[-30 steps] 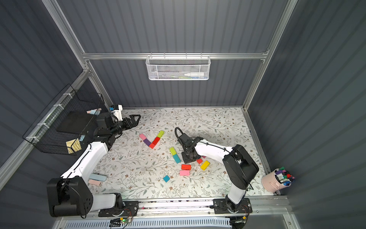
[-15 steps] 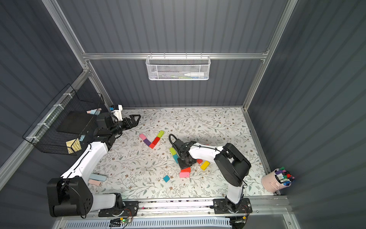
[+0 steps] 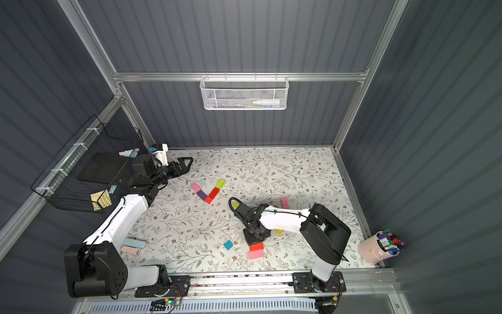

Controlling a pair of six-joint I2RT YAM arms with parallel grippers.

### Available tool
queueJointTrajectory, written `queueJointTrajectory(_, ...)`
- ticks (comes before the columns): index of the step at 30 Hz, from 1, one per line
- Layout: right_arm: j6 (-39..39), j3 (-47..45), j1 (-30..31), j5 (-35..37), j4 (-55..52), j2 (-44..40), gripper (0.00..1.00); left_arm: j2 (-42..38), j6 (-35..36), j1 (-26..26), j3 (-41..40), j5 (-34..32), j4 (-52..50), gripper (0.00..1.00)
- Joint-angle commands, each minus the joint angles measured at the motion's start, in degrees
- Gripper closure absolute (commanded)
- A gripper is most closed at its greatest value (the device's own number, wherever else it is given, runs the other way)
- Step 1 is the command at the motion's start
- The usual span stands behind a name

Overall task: Assemble the letter v with building blocks
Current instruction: Move the building block to the center of the board, then pick up the building block from the center of the board.

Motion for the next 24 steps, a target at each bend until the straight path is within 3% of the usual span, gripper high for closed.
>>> queueJointTrajectory(1,0.7,1.0,0.5,2.1,-2.2,-1.4,0.78,-1.0,0.1,0.4,-1.0,1.2,1.3,0.0)
queueJointTrajectory(5,-1.3,8.0,0.9,3.7,-3.8,-1.8,0.57,-0.2,0.3,0.3,-1.1,3.4,1.3,0.01)
queueJointTrajectory(11,-5.8,13.3,4.2,0.7,0.2,-2.7,0.4,-0.3,-0.2,-0.5,-2.3,5.3,2.0,0.06)
queueJointTrajectory(16,-8.1,15.7,8.5,0.0,0.6,1.7,0.39,1.0,5.9,-0.9,-2.3,24.2,-4.8,0.12)
queueJointTrajectory(20,-7.7,18.8,10.1,1.5,-2.2,6.8,0.39,-3.9,1.8,-3.8,-3.3,30.8,0.0,0.13)
queueJointTrajectory(22,-7.5,19.7,10.3,1.2,-3.0,8.2,0.39,-4.4,3.5,-8.0,0.2,29.6,-3.6,0.13)
queueJointTrajectory(24,-7.4,20.2,10.3,1.3,-3.3,9.3,0.38,-3.8,6.5,-10.9,4.0,24.1,-9.7,0.12)
